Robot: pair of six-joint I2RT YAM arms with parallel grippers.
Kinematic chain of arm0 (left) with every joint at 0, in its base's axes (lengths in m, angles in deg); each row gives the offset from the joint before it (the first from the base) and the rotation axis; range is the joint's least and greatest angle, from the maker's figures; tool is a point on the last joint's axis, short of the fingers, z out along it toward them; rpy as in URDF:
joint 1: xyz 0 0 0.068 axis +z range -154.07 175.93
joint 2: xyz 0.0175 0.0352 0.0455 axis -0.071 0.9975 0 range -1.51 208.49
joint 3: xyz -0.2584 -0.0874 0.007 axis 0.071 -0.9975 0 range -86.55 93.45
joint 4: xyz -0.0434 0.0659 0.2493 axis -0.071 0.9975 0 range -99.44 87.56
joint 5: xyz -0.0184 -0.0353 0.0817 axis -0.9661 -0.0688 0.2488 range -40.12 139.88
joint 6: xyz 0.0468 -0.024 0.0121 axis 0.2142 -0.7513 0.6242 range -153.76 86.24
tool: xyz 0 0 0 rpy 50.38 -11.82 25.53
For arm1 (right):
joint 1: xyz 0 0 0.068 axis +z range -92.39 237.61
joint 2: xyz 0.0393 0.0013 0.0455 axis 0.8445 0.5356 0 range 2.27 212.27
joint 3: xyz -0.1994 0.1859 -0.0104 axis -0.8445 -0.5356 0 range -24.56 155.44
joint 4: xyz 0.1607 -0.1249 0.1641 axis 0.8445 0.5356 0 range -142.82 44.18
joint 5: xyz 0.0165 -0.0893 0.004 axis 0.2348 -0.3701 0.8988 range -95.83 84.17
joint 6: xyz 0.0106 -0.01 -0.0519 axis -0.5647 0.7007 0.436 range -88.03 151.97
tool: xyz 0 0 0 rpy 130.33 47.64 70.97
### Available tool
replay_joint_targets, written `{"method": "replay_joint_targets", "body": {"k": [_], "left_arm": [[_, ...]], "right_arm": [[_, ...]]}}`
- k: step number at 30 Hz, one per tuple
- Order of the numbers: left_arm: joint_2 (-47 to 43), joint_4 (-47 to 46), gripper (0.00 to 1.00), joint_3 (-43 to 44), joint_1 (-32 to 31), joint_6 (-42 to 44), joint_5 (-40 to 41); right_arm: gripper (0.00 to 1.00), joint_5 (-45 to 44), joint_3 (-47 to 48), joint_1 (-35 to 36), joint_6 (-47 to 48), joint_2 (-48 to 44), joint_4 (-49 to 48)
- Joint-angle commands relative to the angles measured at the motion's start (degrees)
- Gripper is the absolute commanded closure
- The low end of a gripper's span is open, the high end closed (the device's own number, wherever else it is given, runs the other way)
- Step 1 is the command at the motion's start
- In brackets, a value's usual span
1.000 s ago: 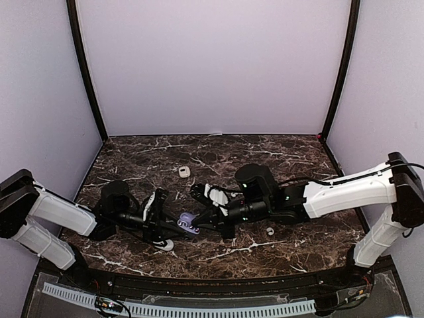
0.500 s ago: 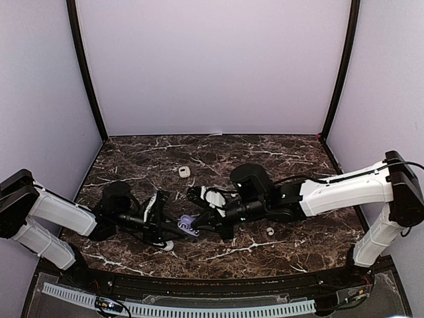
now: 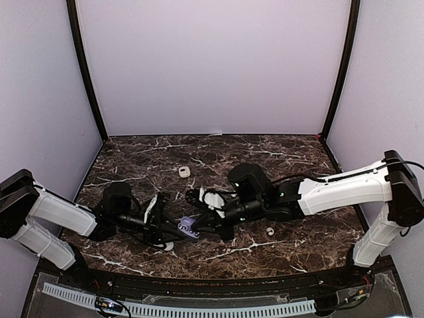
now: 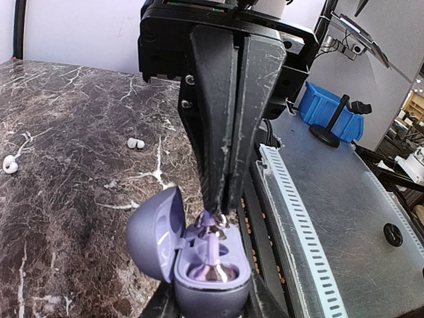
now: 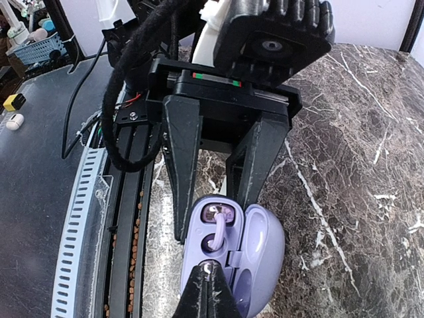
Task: Insert the wireless bluetooth earbuds into the charging case
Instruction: Adjust the right earbud in the right side groove of the charging case.
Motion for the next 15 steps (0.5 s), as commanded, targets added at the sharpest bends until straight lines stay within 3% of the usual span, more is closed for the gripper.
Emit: {"method": "replay_joint_targets", "body": {"k": [1, 7, 15], "left_arm": [[-1.41, -4.4, 0.83, 1.33, 0.01, -0.13, -1.81], [-1.19, -7.6, 0.83, 0.5, -0.04, -1.8, -2.67], [-1.21, -6.62, 0.84, 0.5, -0.04, -1.26, -2.45]], "right_arm": [[1.0, 2.61, -0.27, -0.25, -0.48, 1.11, -0.11], [1.0, 3.74, -3.58, -0.25, -2.97, -0.74, -6.57], [0.94, 2.08, -5.05, -0.76, -3.32, -4.84, -7.57]]}}
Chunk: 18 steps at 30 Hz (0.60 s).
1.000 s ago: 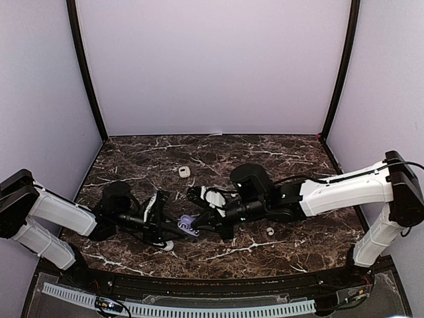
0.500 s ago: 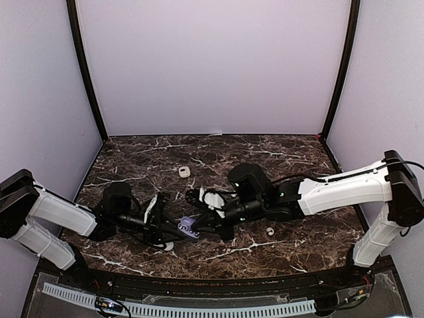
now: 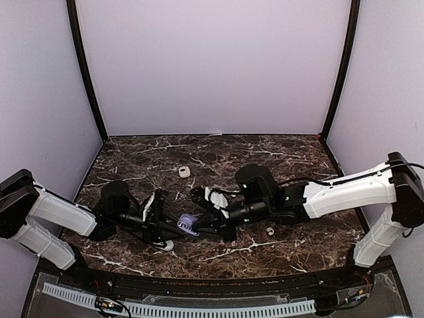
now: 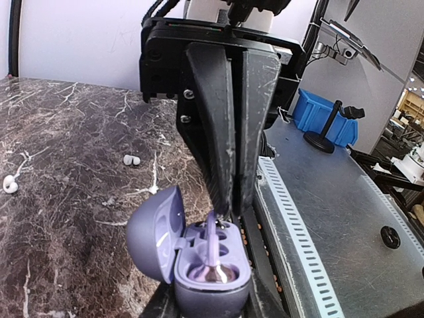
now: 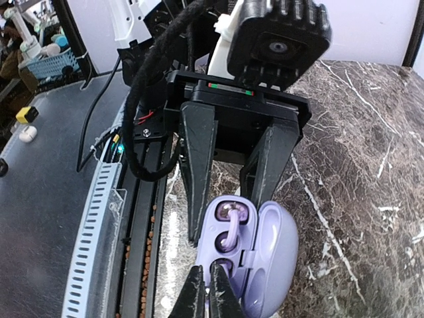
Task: Insert the wireless bluetooth earbuds into the charging case
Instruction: Adjust the right earbud in the right side groove of the charging case, then close the charging case with the earbuds.
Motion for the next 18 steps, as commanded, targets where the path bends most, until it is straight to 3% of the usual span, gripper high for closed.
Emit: {"method": "replay_joint_targets", "body": {"k": [1, 18], "left_arm": [[-1.23, -3.0, 0.83, 0.54, 0.05, -0.06, -1.08], [-1.1, -1.99, 0.83, 1.07, -0.02, 0.47, -1.02]], "right_arm": [[0.93, -0.5, -1.9, -0.66, -1.22, -3.58, -1.33], [0.9, 0.6, -4.29, -2.03, -3.38, -4.72, -1.72]]}}
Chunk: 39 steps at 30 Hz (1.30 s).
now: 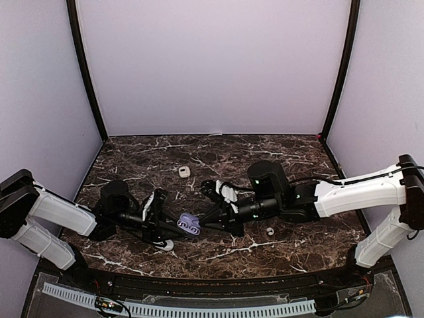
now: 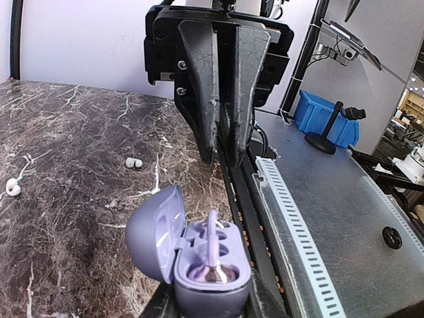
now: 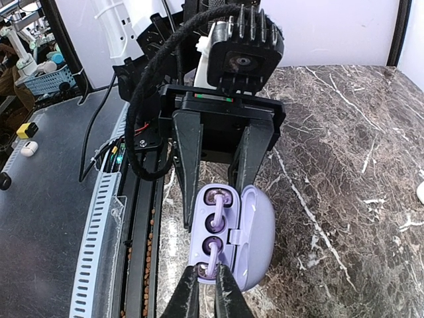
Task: Insert the wireless bluetooth earbuds into the charging case
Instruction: Close the charging case with the earbuds.
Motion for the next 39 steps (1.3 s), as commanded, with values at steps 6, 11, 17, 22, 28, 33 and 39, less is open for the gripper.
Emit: {"method": "replay_joint_targets", "body": {"k": [6, 11, 17, 22, 28, 33, 39], "left_arm": [[-1.06, -1.09, 0.83, 1.31, 0.03, 0.5, -1.16], [-0.97, -1.11, 0.83, 1.47, 0.03, 0.49, -1.23], [-0.76, -0.88, 0.83, 1.6, 0.03, 0.5, -1.2], [-0.45, -0.7, 0.84, 1.69, -0.02, 0.58, -0.9], [0.23, -0.4, 0.84, 1.77, 0.03, 0.85, -0.6], [0.26, -0.56, 0.83, 1.97, 0.03, 0.63, -0.88], [-0.22, -0.98, 0.84, 1.95, -0.05, 0.07, -1.29]], "right_arm": [[0.9, 1.47, -0.27, -0.18, -1.01, 2.13, -0.37], [0.91, 2.38, 0.89, -0.18, -0.96, 4.12, -0.12], [0.94, 3.23, 1.59, -0.09, -1.07, 5.51, -0.36], [0.94, 3.02, 0.82, -0.09, -0.97, 4.74, -0.37], [0.92, 1.88, -2.52, -1.17, -1.68, 0.03, -3.38], [0.92, 2.69, -3.07, -4.24, -4.03, -0.94, -5.68], [0.97, -0.75, -0.1, -6.95, -8.58, 4.81, -5.69]]}}
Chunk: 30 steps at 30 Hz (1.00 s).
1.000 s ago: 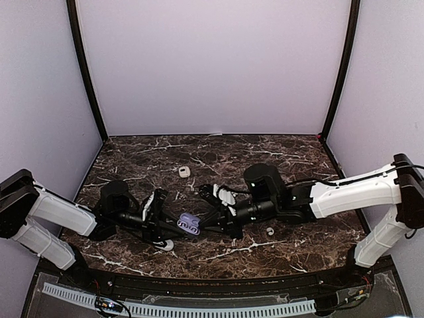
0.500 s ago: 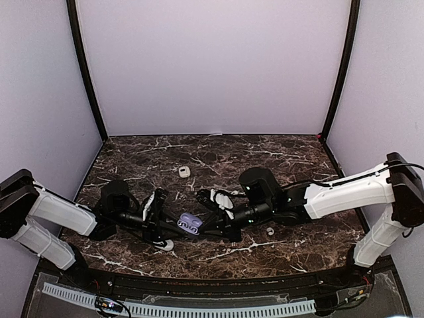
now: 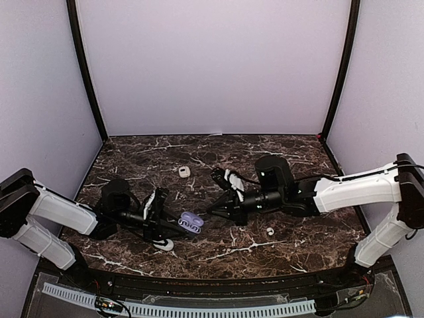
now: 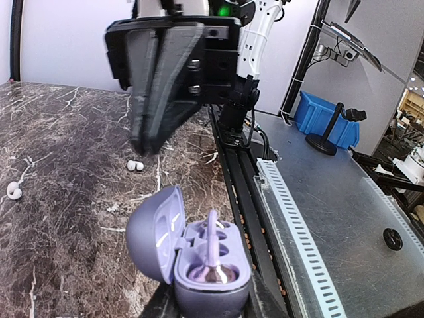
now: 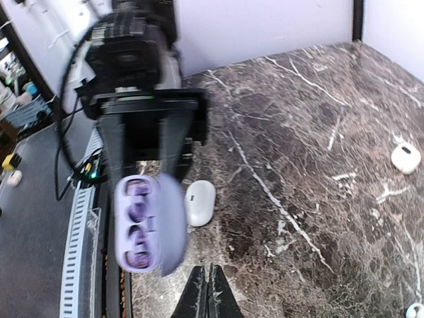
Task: Insert the wireless bluetooth earbuds into the charging case
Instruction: Close the charging case with the earbuds.
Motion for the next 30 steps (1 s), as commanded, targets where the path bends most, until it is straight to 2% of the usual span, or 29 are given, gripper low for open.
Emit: {"method": "replay_joint_targets", "body": {"k": [1, 4, 9, 18, 26, 28, 30], "left_arm": [[-0.77, -1.46, 0.84, 0.92, -0.08, -0.02, -1.32], [-0.83, -1.8, 0.83, 1.01, -0.23, -0.11, -1.38], [-0.41, -2.37, 0.83, 1.05, -0.42, -0.25, -1.48], [1.96, -2.26, 0.83, 1.81, -0.41, -1.97, -0.03], [3.11, -1.75, 0.84, 2.33, -0.39, -4.93, 3.64], [2.7, -0.52, 0.83, 2.58, -0.06, -5.92, 6.78], [2.24, 2.7, 0.83, 3.38, 1.31, -8.73, 13.19]], "right_arm": [[0.98, -2.25, 3.31, -1.32, -4.34, 6.36, -1.06], [1.0, 0.35, 6.25, -1.37, -4.91, 11.27, 0.27], [1.0, 8.96, 7.07, -1.08, -7.16, 14.94, -4.61], [1.0, 18.36, 4.71, 1.0, -5.88, 10.82, -11.38], [1.0, 14.56, -1.58, -0.02, -6.26, 3.04, -17.05], [1.0, 11.47, -2.6, -0.69, -6.45, 2.26, -16.79], [1.0, 5.98, -4.04, -1.64, -7.73, 1.25, -17.22]]}}
